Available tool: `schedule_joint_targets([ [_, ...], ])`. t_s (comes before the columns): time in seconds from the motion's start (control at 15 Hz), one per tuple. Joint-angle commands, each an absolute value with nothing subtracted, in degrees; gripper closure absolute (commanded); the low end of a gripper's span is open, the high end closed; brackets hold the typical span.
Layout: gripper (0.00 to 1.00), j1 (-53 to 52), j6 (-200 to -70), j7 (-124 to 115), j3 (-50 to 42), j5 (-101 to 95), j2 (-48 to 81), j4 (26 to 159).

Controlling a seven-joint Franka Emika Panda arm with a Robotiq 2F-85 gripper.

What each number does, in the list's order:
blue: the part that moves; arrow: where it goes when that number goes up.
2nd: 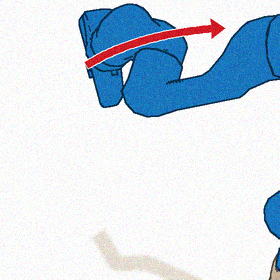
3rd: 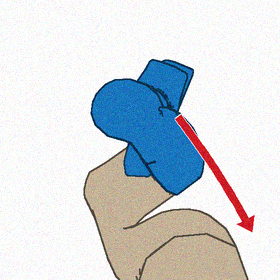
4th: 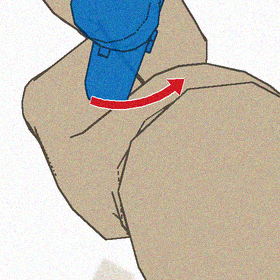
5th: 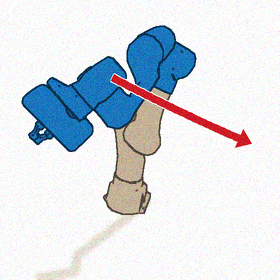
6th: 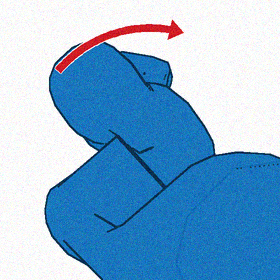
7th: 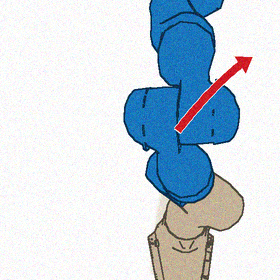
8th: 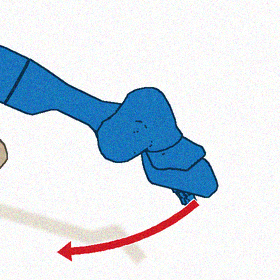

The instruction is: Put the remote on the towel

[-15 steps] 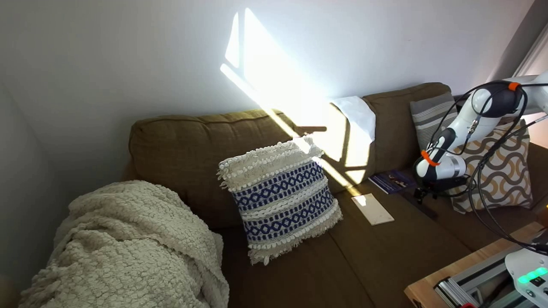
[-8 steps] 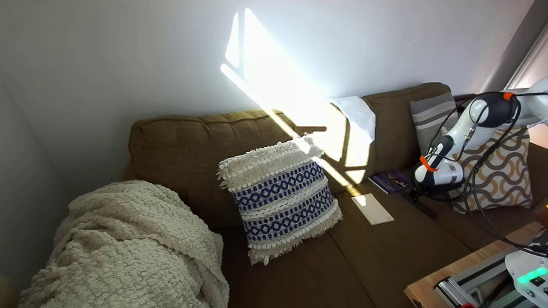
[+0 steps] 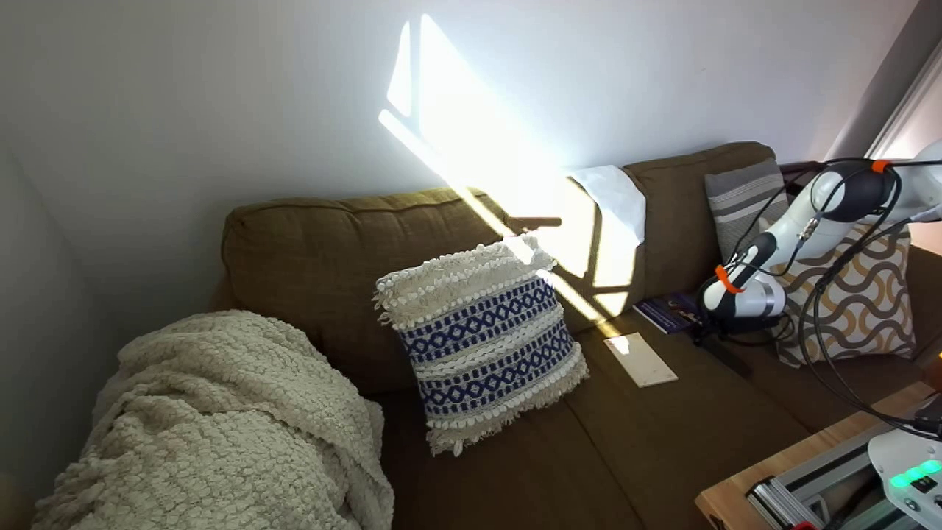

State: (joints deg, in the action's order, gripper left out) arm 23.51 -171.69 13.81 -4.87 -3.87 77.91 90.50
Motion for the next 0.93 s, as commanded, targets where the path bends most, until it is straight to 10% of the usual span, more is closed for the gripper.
schedule_joint_targets([
  [0.0,0.3,26.2,-172.7,15.5,-2.9,-4.7,81.2,86.9],
  [0.4,0.73,26.2,-172.0,16.5,-3.1,-5.0,81.4,86.3],
  [0.87,0.74,22.1,-173.5,15.9,-6.3,-5.7,68.2,99.3],
])
